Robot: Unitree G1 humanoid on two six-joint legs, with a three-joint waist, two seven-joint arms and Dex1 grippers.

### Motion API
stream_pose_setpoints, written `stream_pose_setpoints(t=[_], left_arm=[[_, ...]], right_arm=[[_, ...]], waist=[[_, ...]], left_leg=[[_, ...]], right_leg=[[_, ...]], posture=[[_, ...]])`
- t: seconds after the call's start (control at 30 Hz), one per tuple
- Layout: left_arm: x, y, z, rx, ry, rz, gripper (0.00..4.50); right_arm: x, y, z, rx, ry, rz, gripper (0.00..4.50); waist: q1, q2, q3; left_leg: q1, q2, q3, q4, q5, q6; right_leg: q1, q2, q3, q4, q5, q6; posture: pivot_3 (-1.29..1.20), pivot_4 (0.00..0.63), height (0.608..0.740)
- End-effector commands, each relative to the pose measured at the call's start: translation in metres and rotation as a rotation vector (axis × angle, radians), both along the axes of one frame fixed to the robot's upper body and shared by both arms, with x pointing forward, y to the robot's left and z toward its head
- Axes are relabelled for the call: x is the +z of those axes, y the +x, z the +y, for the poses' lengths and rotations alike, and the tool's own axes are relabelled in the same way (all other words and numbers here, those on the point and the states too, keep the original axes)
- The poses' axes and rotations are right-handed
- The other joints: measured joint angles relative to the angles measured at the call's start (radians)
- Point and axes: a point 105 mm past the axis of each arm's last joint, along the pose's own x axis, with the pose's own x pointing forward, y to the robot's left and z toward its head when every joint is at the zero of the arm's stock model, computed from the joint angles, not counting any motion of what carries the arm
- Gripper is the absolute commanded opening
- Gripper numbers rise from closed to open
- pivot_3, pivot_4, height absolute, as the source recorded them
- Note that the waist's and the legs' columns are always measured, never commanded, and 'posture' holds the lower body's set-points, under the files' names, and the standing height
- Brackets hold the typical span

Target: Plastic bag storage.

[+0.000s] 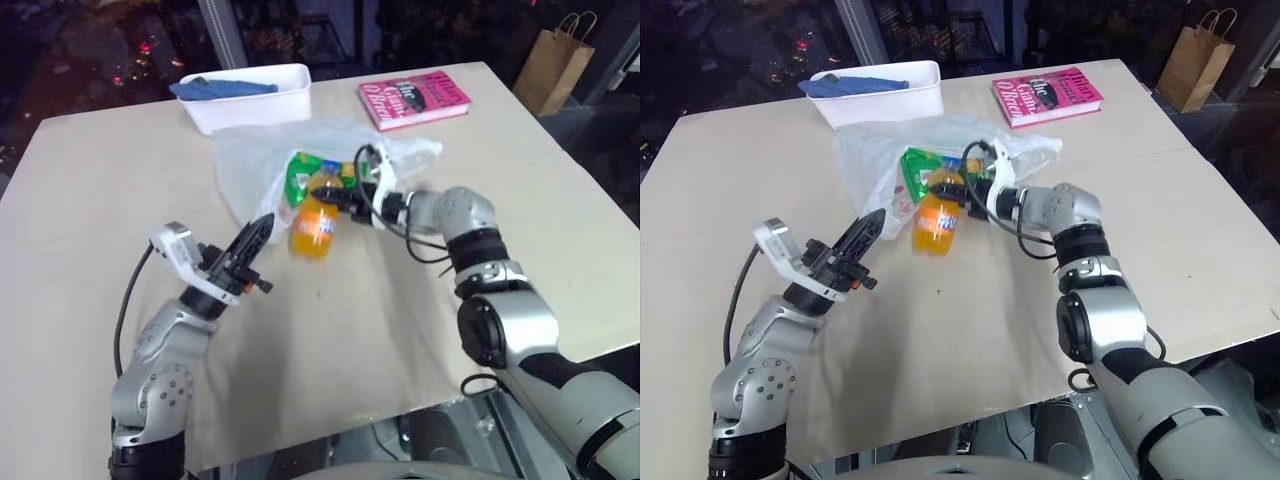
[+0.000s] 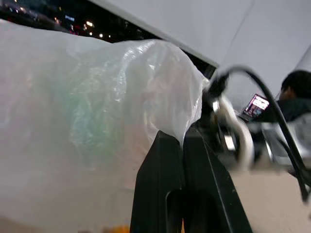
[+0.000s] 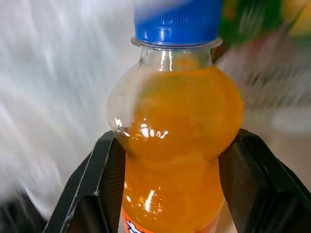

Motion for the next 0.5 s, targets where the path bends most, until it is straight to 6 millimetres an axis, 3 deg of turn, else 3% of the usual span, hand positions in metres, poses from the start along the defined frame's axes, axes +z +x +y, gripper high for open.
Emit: stream_pose_setpoints(t=[0.03,0.2,0.43,0.5], left_arm=[[0.01,-0.01,-0.006,-0.044,0.025,-0.048,0.0],[0.01,-0.01,-0.011,-0.066,0.033,-0.054,0.0],[0.011,-0.011,-0.016,-0.072,0.022,-0.056,0.0],[0.013,-0.009,-0.016,-0.068,0.016,-0.063,0.0]], right_arm=[[0.059,0.009,-0.002,-0.023,0.234,-0.034,2.23],[0.06,0.023,-0.001,-0.126,0.29,0.029,2.23],[0.038,0.03,0.028,-0.258,0.06,-0.159,2.23],[0.031,0.02,0.048,-0.204,0.057,-0.17,3.26]], waist=[[0.0,0.0,0.0],[-0.001,0.0,0.0],[-0.019,0.0,0.0],[-0.024,0.0,0.0]], left_leg=[[0.0,0.0,0.0,0.0,0.0,0.0],[0.0,0.0,0.0,-0.002,0.0,0.0],[0.001,0.001,0.001,-0.003,0.0,0.0],[0.0,0.001,0.001,-0.003,0.0,0.0]], right_leg=[[0.0,0.0,0.0,0.0,0.0,0.0],[0.0,0.0,0.0,-0.001,0.0,0.0],[0.0,0.0,0.001,-0.001,0.0,0.0],[0.0,0.0,0.001,-0.001,0.0,0.0]], posture=[[0.0,0.15,0.74],[0.0,0.15,0.74],[0.0,0.15,0.74],[0.0,0.15,0.74]])
